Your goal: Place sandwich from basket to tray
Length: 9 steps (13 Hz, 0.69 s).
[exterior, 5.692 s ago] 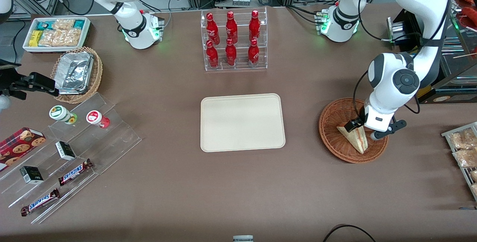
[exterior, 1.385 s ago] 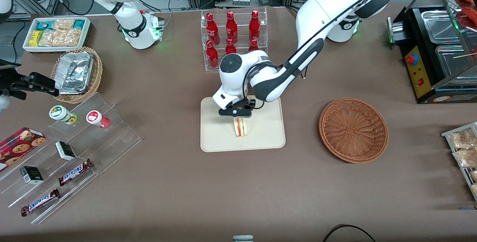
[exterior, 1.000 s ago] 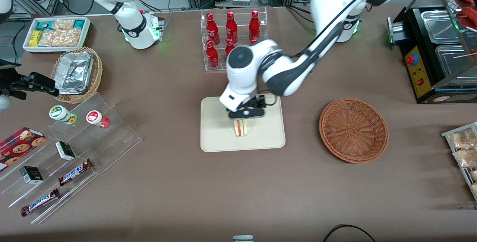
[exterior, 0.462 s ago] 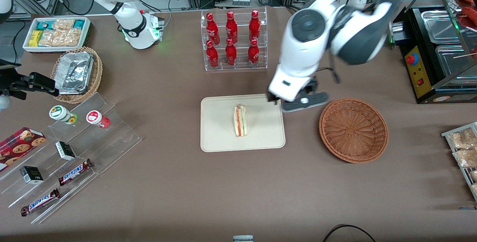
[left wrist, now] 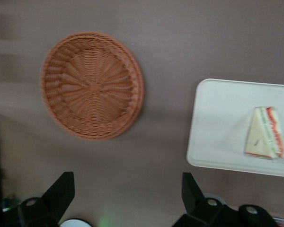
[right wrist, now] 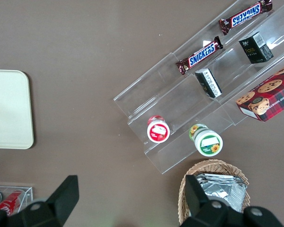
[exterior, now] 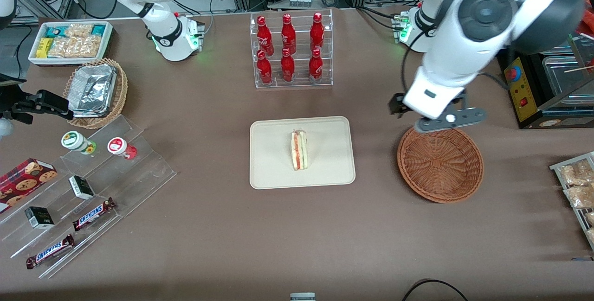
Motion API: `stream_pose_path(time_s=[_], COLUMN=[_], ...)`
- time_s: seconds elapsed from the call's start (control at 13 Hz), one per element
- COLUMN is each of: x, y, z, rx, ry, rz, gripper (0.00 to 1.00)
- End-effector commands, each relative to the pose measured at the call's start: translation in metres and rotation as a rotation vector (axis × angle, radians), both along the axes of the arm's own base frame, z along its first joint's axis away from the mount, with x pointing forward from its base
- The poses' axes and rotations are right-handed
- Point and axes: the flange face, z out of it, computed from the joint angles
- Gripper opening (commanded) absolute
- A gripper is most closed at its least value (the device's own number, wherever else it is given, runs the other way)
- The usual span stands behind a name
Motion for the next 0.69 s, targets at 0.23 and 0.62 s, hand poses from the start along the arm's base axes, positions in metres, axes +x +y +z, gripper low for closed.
stream_pose_path(time_s=[0.23, 0.62], x=[-0.010, -0.030], y=[0.084, 0.143], z=[0.030, 0.042], rx=[-0.010, -0.057], ry=[0.054, 0.075], rz=[-0.080, -0.110], gripper=[1.00, 1.00])
